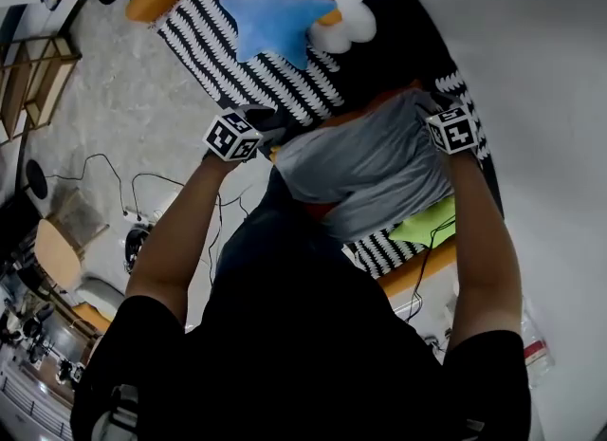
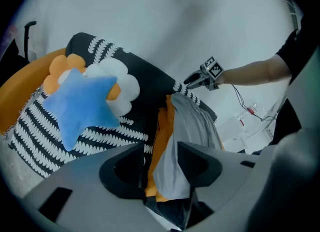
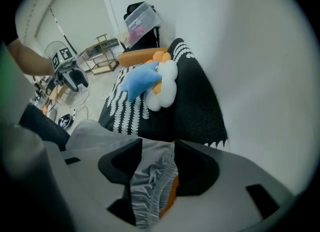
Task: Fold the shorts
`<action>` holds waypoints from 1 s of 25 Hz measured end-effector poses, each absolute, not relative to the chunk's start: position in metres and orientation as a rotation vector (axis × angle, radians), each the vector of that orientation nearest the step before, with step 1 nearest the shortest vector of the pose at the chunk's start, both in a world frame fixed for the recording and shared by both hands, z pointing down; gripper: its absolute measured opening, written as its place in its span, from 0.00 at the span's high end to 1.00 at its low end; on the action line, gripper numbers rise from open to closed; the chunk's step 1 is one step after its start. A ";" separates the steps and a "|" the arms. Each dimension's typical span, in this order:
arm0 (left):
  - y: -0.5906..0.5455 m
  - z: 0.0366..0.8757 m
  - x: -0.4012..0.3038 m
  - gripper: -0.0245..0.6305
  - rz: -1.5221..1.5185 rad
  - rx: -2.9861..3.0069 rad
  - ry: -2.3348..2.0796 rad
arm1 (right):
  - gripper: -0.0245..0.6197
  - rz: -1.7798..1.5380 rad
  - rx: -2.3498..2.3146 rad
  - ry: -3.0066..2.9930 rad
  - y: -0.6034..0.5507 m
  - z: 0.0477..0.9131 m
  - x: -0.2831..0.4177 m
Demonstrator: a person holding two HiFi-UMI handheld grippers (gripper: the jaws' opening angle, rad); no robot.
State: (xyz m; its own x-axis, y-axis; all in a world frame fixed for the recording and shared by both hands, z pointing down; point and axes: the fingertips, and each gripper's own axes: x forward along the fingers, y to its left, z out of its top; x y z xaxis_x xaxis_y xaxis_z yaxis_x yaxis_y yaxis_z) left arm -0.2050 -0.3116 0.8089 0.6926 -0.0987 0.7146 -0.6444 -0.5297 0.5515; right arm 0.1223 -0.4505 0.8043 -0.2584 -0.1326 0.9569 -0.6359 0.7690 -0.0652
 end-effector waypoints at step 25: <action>-0.246 0.940 -0.130 0.60 0.825 2.024 0.235 | 0.53 0.436 0.167 -1.709 -0.464 0.898 0.098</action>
